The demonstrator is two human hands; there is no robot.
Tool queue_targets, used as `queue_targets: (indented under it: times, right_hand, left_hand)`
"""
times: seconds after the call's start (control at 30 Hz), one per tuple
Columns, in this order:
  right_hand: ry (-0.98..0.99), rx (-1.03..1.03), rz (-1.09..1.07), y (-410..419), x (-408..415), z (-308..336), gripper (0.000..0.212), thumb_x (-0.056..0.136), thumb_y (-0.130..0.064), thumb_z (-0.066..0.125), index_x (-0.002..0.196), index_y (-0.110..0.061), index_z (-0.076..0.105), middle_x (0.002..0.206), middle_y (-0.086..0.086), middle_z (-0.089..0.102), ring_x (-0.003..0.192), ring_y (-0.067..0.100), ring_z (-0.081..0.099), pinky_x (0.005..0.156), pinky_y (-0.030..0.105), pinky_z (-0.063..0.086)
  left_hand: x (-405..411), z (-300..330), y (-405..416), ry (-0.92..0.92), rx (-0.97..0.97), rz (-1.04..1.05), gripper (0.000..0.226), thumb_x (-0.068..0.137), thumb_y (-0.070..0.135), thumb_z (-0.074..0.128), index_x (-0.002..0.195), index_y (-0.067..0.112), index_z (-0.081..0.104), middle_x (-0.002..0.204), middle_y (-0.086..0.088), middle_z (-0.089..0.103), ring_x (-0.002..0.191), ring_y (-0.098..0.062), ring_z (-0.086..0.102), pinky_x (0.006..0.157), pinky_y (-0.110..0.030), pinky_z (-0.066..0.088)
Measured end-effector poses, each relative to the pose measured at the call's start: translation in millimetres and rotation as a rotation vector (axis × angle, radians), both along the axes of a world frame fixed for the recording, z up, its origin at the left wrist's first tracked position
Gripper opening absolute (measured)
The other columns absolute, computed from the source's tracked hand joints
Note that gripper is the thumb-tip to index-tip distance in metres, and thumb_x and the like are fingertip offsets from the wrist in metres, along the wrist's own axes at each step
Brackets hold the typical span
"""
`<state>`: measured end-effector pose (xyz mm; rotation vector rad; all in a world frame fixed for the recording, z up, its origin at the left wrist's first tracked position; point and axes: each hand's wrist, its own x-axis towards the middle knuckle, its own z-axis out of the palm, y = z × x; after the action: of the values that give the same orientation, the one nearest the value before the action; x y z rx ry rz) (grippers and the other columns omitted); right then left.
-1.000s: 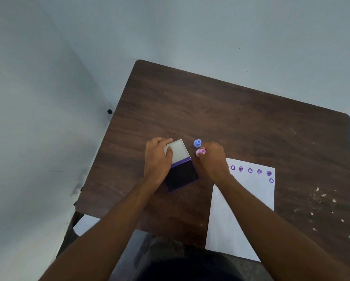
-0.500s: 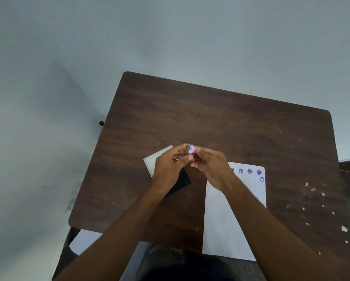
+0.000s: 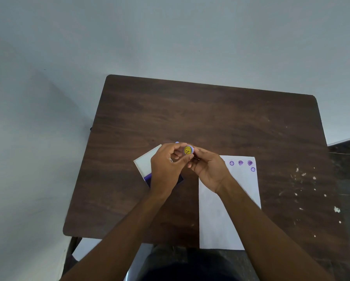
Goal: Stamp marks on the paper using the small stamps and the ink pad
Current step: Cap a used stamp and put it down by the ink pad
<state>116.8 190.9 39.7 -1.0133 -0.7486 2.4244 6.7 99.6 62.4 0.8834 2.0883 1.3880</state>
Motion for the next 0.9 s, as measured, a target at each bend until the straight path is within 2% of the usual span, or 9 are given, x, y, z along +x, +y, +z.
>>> queue_targets:
  times: [0.13,0.23,0.37,0.43,0.5,0.57,0.7,0.83,0.9]
  right_hand:
    - [0.009,-0.008,-0.014,-1,3,-1,0.033,0.098,-0.01,0.041,0.119,0.008,0.061,0.112,0.023,0.067,0.092,0.026,0.063,0.07,0.032,0.053]
    - [-0.001,-0.033,-0.025,0,6,0,0.033,0.098,-0.014,0.045,0.12,0.005,0.061,0.113,0.021,0.067,0.092,0.025,0.063,0.07,0.032,0.053]
    - [-0.046,-0.03,-0.032,-1,6,-1,0.034,0.097,-0.025,0.053,0.119,-0.001,0.064,0.11,0.019,0.068,0.092,0.024,0.064,0.071,0.031,0.055]
    - [-0.064,0.0,-0.046,-1,6,-3,0.031,0.097,-0.024,0.053,0.116,-0.003,0.067,0.112,0.018,0.069,0.097,0.026,0.066,0.076,0.032,0.055]
    - [-0.048,-0.006,-0.063,-2,7,-4,0.028,0.097,-0.021,0.053,0.113,-0.005,0.069,0.112,0.017,0.07,0.101,0.028,0.067,0.081,0.034,0.056]
    - [-0.029,-0.026,-0.081,-1,9,-5,0.027,0.097,-0.018,0.051,0.111,-0.005,0.071,0.113,0.017,0.07,0.104,0.029,0.067,0.083,0.035,0.056]
    - [0.012,-0.099,-0.152,1,13,-7,0.027,0.095,-0.009,0.051,0.113,0.001,0.068,0.114,0.018,0.068,0.103,0.03,0.062,0.091,0.04,0.053]
    - [0.05,-0.165,-0.206,2,18,-5,0.027,0.093,-0.005,0.051,0.113,0.004,0.067,0.11,0.017,0.069,0.092,0.024,0.066,0.08,0.034,0.056]
    - [0.06,-0.173,-0.201,2,20,-5,0.027,0.094,-0.005,0.051,0.113,0.002,0.068,0.112,0.016,0.069,0.093,0.023,0.066,0.081,0.033,0.056]
  left_hand:
    - [4,3,1,0.071,-0.039,-0.003,0.036,0.076,0.031,0.083,0.106,0.015,0.073,0.103,0.002,0.072,0.091,-0.011,0.067,0.081,-0.016,0.053]
    - [6,5,2,0.086,-0.071,0.0,0.036,0.075,0.032,0.083,0.105,0.015,0.072,0.103,0.001,0.072,0.092,-0.011,0.066,0.081,-0.016,0.053]
    - [9,4,3,0.106,-0.133,0.013,0.037,0.077,0.035,0.081,0.106,0.015,0.071,0.108,-0.001,0.072,0.091,-0.004,0.058,0.075,0.007,0.036]
    - [12,3,3,0.099,-0.177,0.029,0.039,0.079,0.037,0.078,0.11,0.015,0.07,0.112,-0.002,0.071,0.091,-0.003,0.054,0.071,0.012,0.029]
    - [13,0,5,0.07,-0.18,0.03,0.039,0.08,0.038,0.076,0.111,0.016,0.07,0.111,0.0,0.072,0.088,-0.001,0.056,0.071,0.012,0.03]
    - [13,-1,4,-0.002,-0.167,0.022,0.038,0.08,0.039,0.076,0.111,0.018,0.072,0.107,0.006,0.072,0.086,-0.001,0.063,0.075,0.007,0.038]
    - [9,-7,2,-0.306,-0.126,0.096,0.029,0.084,0.037,0.074,0.109,0.021,0.074,0.098,0.011,0.076,0.091,-0.002,0.07,0.081,-0.015,0.054]
    - [-2,-26,-2,-0.811,-0.155,0.272,0.027,0.087,0.029,0.072,0.099,0.004,0.076,0.088,-0.01,0.076,0.081,-0.02,0.072,0.084,-0.035,0.058]
    - [-6,-36,-3,-0.774,-0.251,0.271,0.028,0.09,0.027,0.069,0.095,0.0,0.075,0.086,-0.014,0.076,0.076,-0.021,0.07,0.082,-0.038,0.059]
